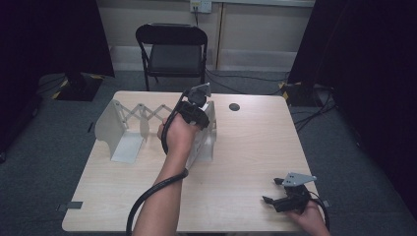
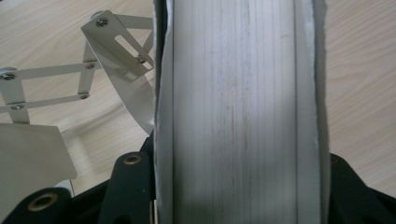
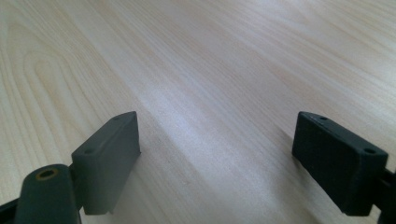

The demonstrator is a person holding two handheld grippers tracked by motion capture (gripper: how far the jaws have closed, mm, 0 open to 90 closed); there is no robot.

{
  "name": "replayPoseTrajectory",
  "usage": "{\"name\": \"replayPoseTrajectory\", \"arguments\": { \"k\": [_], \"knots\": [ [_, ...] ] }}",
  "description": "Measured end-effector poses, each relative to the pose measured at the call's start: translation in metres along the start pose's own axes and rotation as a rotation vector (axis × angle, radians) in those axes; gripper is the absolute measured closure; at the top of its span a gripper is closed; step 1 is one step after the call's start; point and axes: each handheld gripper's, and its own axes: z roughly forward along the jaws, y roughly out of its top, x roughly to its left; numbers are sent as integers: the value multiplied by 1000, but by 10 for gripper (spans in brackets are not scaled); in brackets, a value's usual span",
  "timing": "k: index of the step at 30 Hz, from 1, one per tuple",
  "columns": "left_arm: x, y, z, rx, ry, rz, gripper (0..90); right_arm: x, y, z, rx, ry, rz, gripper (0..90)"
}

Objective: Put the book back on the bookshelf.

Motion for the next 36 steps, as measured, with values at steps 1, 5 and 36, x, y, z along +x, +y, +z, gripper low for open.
{"name": "replayPoseTrajectory", "arguments": {
  "k": [1,5,36],
  "knots": [
    [1,0,1,5,-7,3,530,0,0,0,2,2,0,143],
    [1,1,2,8,-10,-9,530,0,0,0,2,3,-1,142],
    [10,11,9,26,25,-85,531,0,0,0,4,4,-4,137]
  ]
}}
